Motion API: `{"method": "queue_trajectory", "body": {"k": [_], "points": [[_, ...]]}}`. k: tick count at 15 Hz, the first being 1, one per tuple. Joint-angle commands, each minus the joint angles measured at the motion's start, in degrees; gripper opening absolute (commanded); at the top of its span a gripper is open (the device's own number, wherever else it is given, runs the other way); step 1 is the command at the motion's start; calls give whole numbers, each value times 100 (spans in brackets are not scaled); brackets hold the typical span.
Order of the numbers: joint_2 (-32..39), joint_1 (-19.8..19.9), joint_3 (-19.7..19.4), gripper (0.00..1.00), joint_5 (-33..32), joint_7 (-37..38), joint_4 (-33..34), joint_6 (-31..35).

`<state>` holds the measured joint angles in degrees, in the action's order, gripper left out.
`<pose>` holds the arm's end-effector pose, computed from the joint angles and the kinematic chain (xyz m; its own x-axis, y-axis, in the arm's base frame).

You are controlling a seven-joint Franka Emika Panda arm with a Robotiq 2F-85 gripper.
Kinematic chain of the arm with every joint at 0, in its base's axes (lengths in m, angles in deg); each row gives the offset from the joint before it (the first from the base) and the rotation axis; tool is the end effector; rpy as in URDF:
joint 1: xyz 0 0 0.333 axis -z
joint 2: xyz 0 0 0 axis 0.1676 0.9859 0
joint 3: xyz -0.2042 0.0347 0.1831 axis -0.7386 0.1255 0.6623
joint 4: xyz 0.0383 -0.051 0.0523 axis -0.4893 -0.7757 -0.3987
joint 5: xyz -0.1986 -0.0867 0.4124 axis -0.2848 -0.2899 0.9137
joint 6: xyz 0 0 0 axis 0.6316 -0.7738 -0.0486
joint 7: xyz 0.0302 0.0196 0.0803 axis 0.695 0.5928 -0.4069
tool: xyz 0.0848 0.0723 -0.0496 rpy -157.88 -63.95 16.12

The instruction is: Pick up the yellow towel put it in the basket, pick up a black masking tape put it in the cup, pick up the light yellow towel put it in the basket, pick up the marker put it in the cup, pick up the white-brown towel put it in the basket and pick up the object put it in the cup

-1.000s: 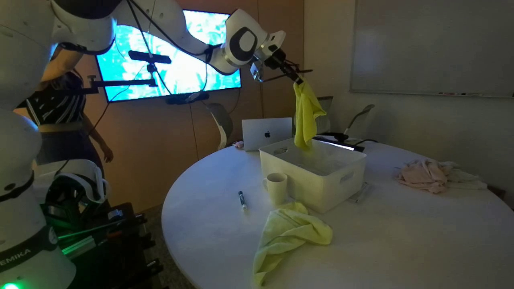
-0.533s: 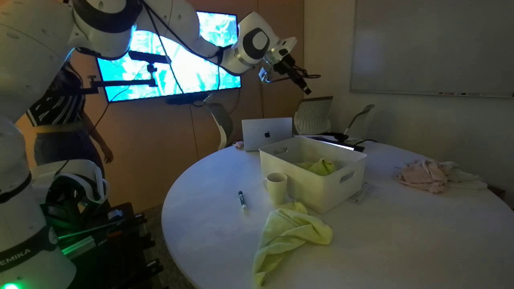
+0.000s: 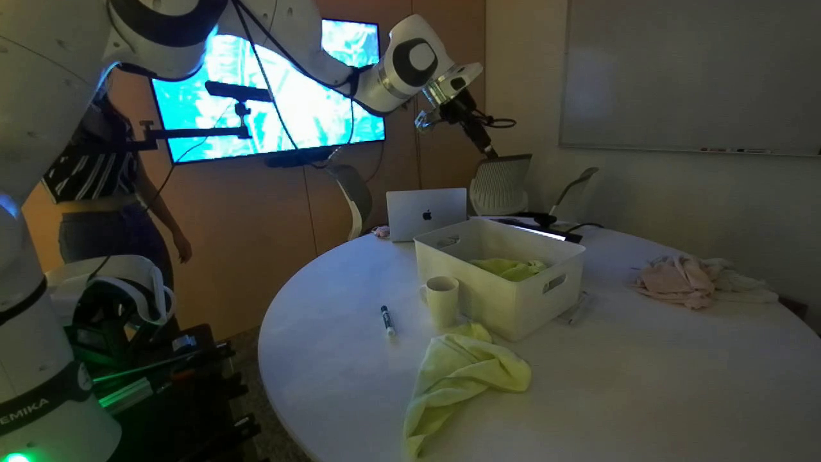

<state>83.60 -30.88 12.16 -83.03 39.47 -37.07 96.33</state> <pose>0.8142 0.0729 0.3808 0.6804 -0.4616 0.5692 -0.5228 -0.8500 -0.0645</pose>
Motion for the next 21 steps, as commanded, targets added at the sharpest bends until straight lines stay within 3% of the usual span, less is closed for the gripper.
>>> {"method": "queue_trajectory", "body": {"k": [1,12,16,21], "points": [[-892,212,379,100,-273,98,-1119,-63],[-2309,877,1148,100,-200,20,-3902,90],[-2287,1088,1383,100,-303,-319,-4295,33],[-2066,1266,1587,100,-337,-1636,-4547,-90]]}}
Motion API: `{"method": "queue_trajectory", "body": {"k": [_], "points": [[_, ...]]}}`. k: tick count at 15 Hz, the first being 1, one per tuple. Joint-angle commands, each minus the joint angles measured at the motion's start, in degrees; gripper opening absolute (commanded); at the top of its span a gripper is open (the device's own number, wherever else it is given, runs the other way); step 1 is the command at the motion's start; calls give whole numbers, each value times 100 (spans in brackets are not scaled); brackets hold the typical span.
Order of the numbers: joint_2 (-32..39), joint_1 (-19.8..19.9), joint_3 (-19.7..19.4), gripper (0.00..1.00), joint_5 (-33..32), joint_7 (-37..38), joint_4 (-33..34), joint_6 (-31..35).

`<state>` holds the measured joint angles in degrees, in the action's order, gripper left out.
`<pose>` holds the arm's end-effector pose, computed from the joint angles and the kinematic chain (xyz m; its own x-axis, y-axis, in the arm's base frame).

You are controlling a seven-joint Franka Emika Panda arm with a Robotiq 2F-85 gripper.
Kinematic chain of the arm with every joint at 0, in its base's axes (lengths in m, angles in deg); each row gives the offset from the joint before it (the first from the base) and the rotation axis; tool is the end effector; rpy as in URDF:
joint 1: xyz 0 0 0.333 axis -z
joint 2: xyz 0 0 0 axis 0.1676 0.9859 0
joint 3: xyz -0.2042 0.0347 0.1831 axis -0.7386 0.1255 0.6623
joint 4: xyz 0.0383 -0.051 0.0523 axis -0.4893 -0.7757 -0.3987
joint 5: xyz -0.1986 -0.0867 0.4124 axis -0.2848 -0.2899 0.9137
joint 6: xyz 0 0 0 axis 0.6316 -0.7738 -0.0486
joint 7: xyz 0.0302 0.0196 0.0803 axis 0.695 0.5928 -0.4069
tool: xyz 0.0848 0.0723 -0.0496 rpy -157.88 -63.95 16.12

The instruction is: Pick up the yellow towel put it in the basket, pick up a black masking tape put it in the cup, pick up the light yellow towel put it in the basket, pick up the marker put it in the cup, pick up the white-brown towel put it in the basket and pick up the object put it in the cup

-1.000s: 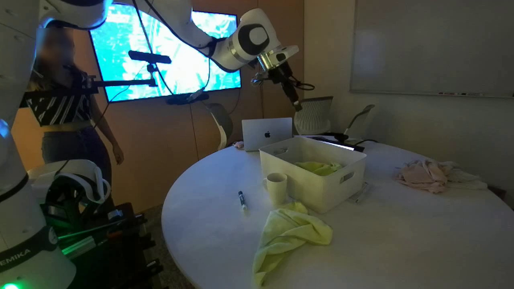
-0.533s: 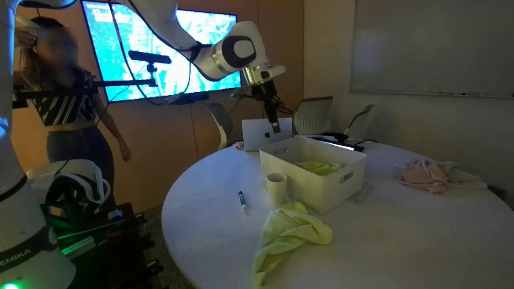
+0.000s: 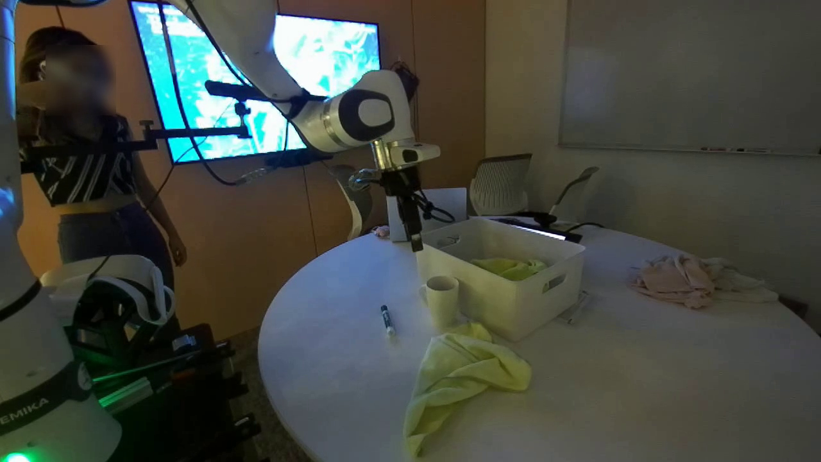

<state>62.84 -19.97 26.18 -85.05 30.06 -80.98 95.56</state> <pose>0.6294 0.0428 0.2056 0.9110 -0.3838 0.1507 -0.4024 -0.9073 0.1219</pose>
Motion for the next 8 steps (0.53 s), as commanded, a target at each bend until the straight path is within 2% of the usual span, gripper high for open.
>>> {"method": "queue_trajectory", "body": {"k": [1,8], "points": [[77,190,213,100,-124,-967,-180,-29],[743,154,450,100,-199,-2600,-191,-16]]}}
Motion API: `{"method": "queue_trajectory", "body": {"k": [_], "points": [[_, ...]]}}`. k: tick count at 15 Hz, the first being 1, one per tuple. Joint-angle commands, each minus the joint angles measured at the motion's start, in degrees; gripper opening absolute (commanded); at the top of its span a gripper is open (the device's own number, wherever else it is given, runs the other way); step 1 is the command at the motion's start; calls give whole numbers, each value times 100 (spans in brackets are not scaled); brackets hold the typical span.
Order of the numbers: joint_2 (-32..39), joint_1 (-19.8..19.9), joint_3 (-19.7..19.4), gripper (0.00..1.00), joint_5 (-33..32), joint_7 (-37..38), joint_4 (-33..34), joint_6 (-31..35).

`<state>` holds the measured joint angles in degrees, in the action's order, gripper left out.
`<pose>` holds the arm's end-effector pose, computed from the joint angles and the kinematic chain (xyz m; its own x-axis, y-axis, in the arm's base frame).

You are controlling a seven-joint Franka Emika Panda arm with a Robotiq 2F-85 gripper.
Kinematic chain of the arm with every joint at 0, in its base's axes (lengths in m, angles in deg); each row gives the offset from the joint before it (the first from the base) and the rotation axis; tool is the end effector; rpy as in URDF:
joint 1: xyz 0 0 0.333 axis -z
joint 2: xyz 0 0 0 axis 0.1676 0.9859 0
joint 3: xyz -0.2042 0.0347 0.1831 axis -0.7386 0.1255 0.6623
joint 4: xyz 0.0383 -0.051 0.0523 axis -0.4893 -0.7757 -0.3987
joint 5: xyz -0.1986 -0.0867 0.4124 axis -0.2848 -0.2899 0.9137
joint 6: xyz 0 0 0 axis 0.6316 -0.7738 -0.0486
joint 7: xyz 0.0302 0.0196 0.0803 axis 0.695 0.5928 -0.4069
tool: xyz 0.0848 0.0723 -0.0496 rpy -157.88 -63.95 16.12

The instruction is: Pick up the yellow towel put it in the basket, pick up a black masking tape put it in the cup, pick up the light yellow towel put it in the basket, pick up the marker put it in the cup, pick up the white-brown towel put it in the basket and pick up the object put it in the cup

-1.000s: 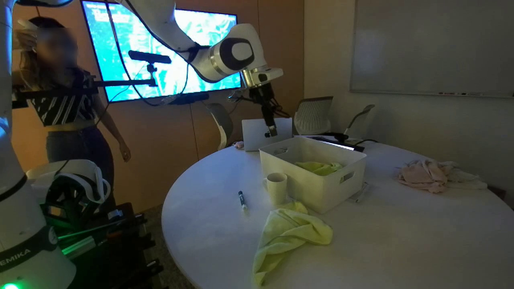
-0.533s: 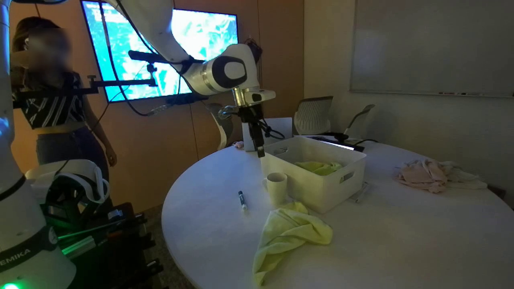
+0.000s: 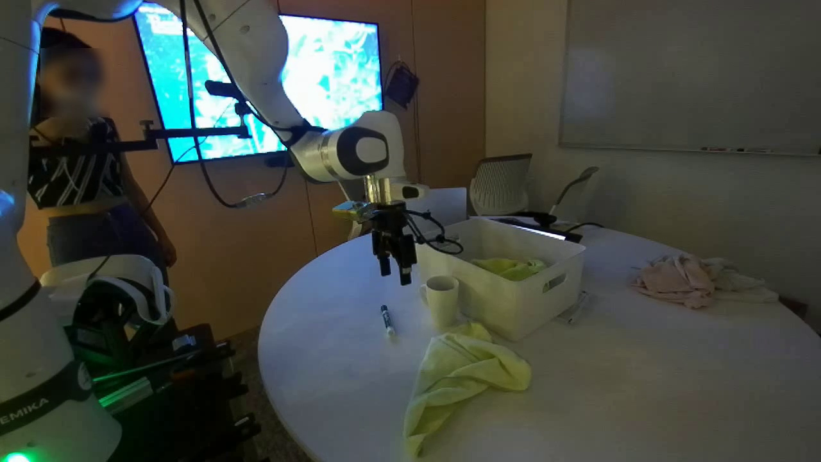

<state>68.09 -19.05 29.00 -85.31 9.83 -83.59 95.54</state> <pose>0.5939 0.0593 0.1280 0.9992 -0.0128 -0.0384 -0.0057 -0.9836 0.1800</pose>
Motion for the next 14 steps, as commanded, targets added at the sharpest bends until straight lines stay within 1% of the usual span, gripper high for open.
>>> {"method": "queue_trajectory", "body": {"k": [1,8,12,14], "points": [[311,57,213,100,-195,-796,79,-7],[768,13,434,100,-790,-2147,206,74],[871,99,591,100,-877,-2886,209,347],[916,149,710,100,-823,-3285,197,499]]}}
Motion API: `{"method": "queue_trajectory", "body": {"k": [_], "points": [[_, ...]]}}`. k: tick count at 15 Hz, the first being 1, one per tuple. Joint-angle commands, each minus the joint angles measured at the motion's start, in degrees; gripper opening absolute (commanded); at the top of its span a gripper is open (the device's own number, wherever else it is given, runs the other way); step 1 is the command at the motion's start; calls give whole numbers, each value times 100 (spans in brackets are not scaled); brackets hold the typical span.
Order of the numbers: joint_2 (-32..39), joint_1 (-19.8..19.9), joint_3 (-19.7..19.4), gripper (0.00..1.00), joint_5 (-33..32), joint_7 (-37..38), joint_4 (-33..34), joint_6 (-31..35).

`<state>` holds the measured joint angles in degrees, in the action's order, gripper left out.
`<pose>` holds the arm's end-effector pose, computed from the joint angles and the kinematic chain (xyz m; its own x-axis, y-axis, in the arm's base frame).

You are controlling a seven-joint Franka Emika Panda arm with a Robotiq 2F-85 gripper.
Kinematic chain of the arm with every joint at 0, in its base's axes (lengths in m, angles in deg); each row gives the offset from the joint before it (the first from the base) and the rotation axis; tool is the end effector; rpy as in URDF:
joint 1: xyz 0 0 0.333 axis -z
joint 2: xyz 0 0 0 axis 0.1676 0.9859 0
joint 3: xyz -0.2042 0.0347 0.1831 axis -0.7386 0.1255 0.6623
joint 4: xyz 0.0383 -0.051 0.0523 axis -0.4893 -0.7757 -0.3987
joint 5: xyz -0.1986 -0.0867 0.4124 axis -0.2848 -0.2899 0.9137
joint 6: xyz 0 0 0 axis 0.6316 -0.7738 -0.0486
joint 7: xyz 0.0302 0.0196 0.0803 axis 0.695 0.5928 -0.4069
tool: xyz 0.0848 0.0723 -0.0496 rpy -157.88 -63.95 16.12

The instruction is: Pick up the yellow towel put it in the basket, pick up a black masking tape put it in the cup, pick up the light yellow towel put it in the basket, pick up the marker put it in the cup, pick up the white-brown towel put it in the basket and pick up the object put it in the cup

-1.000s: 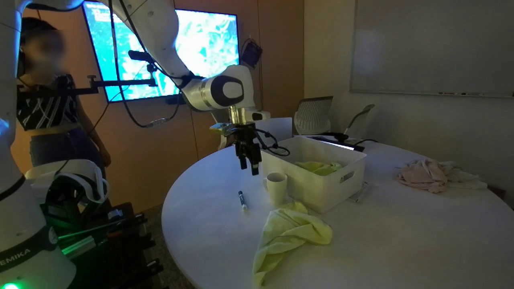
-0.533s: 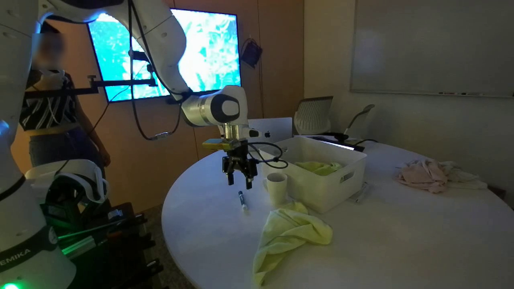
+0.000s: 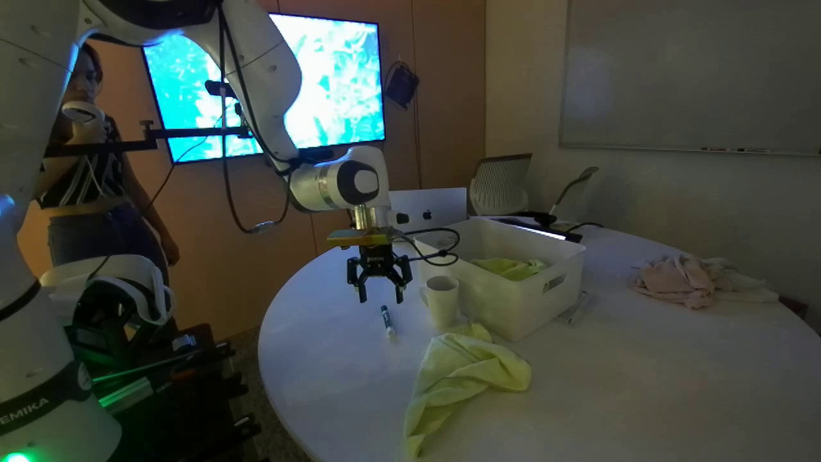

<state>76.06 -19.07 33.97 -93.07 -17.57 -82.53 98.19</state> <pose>0.5673 0.1111 0.0568 0.7742 0.6009 -0.1991 0.6293 -0.7645 0.1397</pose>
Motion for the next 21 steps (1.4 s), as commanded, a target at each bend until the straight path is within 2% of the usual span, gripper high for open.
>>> {"method": "queue_trajectory", "body": {"k": [1,5,10,16,21], "points": [[142,160,255,100,-29,-678,89,300],[180,319,459,100,186,-1113,22,452],[109,596,615,100,634,-1176,-142,734],[66,889,759,100,1898,-653,-283,850],[170,740,742,100,2732,282,-267,971]]}}
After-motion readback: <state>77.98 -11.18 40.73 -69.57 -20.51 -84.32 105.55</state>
